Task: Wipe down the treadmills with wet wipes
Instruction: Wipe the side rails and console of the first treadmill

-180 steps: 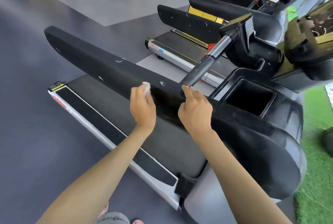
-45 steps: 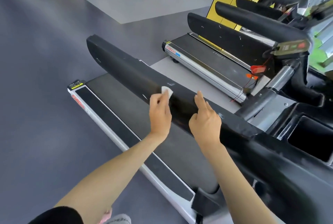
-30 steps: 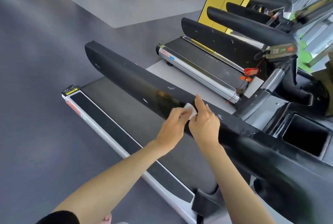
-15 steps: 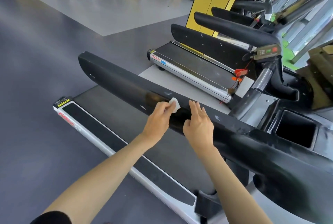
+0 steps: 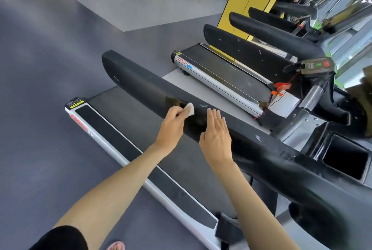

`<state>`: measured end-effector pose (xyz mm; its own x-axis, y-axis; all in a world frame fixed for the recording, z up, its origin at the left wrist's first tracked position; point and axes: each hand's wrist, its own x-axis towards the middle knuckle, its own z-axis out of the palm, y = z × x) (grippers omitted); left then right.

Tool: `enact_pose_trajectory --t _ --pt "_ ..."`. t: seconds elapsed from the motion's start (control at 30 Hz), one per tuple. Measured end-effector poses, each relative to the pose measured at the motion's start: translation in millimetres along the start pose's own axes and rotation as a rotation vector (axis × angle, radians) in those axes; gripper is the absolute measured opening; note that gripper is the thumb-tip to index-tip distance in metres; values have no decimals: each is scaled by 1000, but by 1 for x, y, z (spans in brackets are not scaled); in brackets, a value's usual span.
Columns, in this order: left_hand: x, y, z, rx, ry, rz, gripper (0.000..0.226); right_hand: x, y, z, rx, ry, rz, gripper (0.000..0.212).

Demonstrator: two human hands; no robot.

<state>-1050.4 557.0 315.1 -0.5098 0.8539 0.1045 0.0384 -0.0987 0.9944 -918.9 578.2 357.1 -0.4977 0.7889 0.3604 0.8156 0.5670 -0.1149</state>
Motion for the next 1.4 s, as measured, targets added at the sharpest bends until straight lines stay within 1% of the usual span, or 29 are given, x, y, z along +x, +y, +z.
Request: enact_pose_trajectory --t 0.07,0.1,0.13,0.17,0.2,0.23,0.3,0.33,0.37,0.4,0.47,0.5,0.53,0.57,0.6,0.7,0.73,0.77,0.83,0.87,0.93,0.97,1.07,1.1,1.13,1.23,1.3,1.37,1.4 --pt "17 -11 -18 118 217 89 30 1 1 -2 17 5 6 64" --pt "24 -17 -24 187 331 94 31 1 1 -3 23 6 10 64" --pt "27 -20 -25 230 409 82 29 1 -1 -5 23 3 20 64" --pt "27 -22 -21 273 447 89 28 2 -3 -5 21 4 28 64" --pt "21 -22 -13 316 438 123 28 1 -4 -4 12 11 29 65" --pt "11 -21 -1 352 380 165 29 1 -5 -1 0 23 22 66" --pt "-13 -19 18 378 183 239 25 -1 -3 3 -9 54 7 67" --pt "-20 -22 21 378 114 280 24 -2 -2 4 -7 55 -1 68" --pt "-20 -22 19 392 116 302 24 -2 -1 2 -5 53 -6 68" --pt "-12 -24 13 379 182 275 24 -2 0 1 -1 52 -7 69" --pt "13 -33 -2 238 423 110 22 -2 2 0 1 36 -14 72" --pt "22 -33 -9 136 522 19 15 -3 3 0 -3 27 -25 74" --pt "28 -35 -10 78 573 -39 12 -4 5 0 -8 24 -37 75" --pt "27 -37 -4 53 576 -54 12 -4 6 1 -12 24 -49 76" --pt "20 -40 6 59 541 -26 12 -4 7 1 -10 26 -58 77" --pt "-13 -50 37 101 335 71 14 -5 8 2 1 32 -64 76" --pt "-17 -53 39 116 320 83 17 -5 8 2 5 27 -66 76" --pt "-12 -52 35 115 349 62 21 -5 9 2 12 24 -71 76" --pt "10 -47 18 94 498 -28 27 -5 11 0 24 12 -80 76" --pt "21 -43 9 76 572 -79 26 -5 13 -1 28 2 -83 76" --pt "30 -40 6 39 634 -114 20 -5 14 -2 43 -4 -88 76" --pt "25 -42 13 50 621 -103 21 -5 15 -2 54 0 -88 75" --pt "-10 -51 41 98 436 -31 25 -6 15 0 66 3 -92 74" --pt "-14 -55 43 112 410 -16 24 -6 15 -1 65 3 -97 74" --pt "-10 -55 39 106 425 -24 25 -5 16 -1 63 2 -102 74" --pt "20 -43 10 62 610 -60 29 -5 18 -4 39 -12 -117 74" --pt "28 -33 2 70 651 -61 26 -6 18 -3 37 -7 -115 73" --pt "16 -35 19 92 597 -47 29 -6 17 -2 55 0 -115 73" --pt "3 -40 33 99 521 -37 29 -6 17 -2 65 2 -115 74"
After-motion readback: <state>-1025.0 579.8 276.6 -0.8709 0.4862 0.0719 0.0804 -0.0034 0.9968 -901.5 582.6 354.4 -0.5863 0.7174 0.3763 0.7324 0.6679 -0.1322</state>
